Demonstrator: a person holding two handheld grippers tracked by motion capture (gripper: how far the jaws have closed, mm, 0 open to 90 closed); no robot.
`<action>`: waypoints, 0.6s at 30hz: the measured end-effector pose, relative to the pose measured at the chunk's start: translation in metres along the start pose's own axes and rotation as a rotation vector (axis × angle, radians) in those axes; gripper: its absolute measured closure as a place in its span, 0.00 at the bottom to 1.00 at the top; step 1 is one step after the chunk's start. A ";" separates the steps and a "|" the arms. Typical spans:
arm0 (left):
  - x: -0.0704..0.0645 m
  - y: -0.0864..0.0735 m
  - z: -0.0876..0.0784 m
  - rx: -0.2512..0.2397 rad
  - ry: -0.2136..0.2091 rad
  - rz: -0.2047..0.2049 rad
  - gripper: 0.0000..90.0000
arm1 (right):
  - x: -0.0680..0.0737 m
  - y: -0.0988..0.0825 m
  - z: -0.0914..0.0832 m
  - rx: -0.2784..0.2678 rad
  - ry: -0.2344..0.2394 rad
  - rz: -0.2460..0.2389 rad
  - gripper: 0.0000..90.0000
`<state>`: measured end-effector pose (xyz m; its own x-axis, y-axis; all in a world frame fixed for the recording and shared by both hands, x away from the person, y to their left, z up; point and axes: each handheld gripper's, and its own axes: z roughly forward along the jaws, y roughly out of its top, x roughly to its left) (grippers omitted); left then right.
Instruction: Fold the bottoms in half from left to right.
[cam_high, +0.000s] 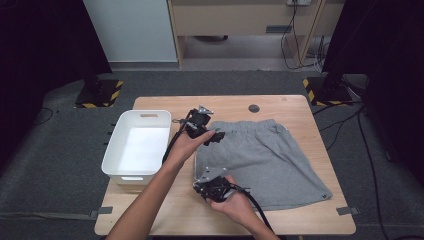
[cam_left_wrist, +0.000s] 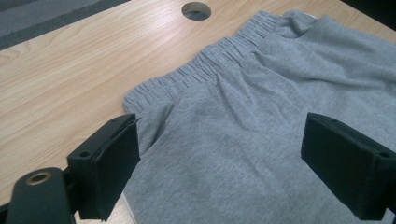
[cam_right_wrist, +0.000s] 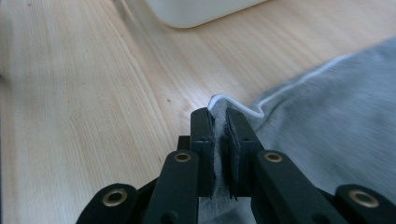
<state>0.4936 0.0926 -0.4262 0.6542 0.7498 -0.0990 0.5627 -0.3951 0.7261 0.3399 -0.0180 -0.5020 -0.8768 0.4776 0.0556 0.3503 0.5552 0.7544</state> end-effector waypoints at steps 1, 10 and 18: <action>0.000 0.000 0.003 -0.001 -0.013 -0.009 0.12 | -0.001 -0.001 -0.003 -0.002 0.004 0.007 0.93; 0.011 -0.001 0.019 0.016 0.042 -0.025 0.23 | -0.011 -0.013 -0.029 -0.021 -0.010 0.013 0.93; 0.023 -0.001 0.024 -0.013 0.102 -0.026 0.44 | -0.021 -0.019 -0.046 -0.035 -0.016 0.015 0.92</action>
<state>0.5201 0.0974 -0.4460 0.5841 0.8102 -0.0490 0.5722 -0.3682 0.7328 0.3366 -0.0706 -0.4875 -0.8663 0.4963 0.0567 0.3510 0.5240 0.7760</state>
